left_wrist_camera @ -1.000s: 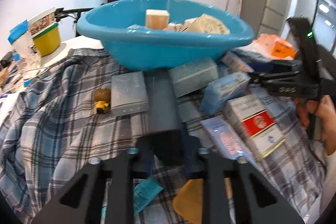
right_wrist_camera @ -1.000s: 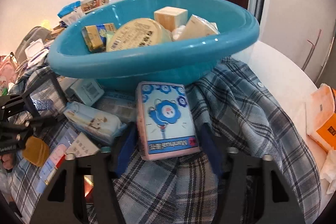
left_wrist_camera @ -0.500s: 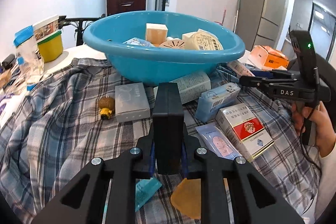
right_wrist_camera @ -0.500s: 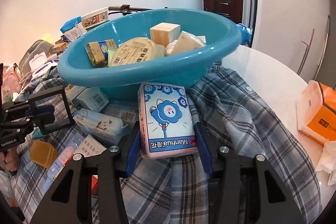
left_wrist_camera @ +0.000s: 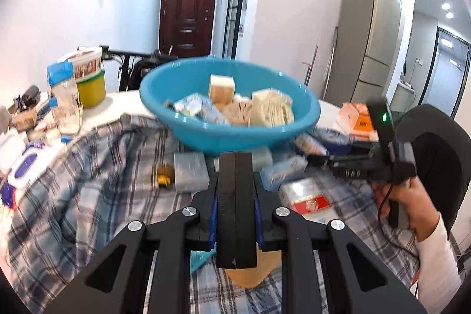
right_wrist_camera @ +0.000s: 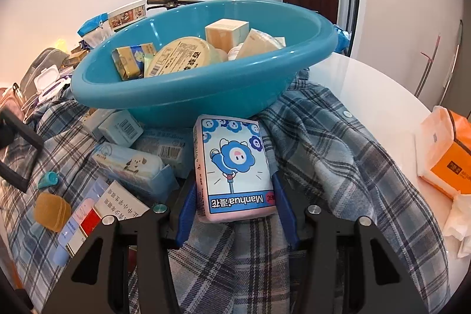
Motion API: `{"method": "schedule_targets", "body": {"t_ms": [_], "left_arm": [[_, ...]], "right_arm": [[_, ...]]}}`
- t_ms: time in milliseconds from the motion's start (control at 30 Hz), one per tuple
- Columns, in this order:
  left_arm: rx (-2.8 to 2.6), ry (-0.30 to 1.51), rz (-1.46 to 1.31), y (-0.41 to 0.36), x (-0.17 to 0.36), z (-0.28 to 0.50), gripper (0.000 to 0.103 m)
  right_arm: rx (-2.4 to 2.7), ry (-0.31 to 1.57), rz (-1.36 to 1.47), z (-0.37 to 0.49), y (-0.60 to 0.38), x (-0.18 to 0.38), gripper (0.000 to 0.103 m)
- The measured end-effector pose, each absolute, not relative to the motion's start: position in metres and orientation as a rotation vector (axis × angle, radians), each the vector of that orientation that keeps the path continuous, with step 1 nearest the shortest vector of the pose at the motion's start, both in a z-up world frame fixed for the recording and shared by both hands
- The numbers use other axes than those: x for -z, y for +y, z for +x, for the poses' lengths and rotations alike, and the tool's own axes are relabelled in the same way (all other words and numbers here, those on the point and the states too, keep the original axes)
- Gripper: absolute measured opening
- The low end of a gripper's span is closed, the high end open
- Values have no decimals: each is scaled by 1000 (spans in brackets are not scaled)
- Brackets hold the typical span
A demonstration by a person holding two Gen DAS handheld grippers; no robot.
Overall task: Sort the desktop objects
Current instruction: 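Grasp the blue-and-white Manhua tissue pack with the right gripper, then lift the Manhua pack with the right gripper and carry it over the basin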
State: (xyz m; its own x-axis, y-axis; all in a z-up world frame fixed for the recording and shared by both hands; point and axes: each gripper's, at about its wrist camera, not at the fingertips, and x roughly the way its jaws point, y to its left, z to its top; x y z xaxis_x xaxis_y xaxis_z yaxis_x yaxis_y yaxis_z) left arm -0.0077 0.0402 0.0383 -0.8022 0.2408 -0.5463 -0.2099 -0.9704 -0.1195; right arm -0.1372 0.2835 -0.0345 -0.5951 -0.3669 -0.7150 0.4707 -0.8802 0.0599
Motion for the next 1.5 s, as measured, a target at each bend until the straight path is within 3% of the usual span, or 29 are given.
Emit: {"method": "schedule_targets", "body": {"t_ms": [567, 967, 1500], "left_arm": [[-2835, -104, -749, 43, -94, -66, 20], [-2881, -85, -789, 49, -78, -144, 20], [-2926, -176, -745, 28, -64, -149, 20]], "right_arm": [[2462, 174, 1055, -137, 288, 33, 48], [2478, 167, 1060, -138, 291, 33, 48], [2523, 222, 1094, -137, 289, 32, 48]]}}
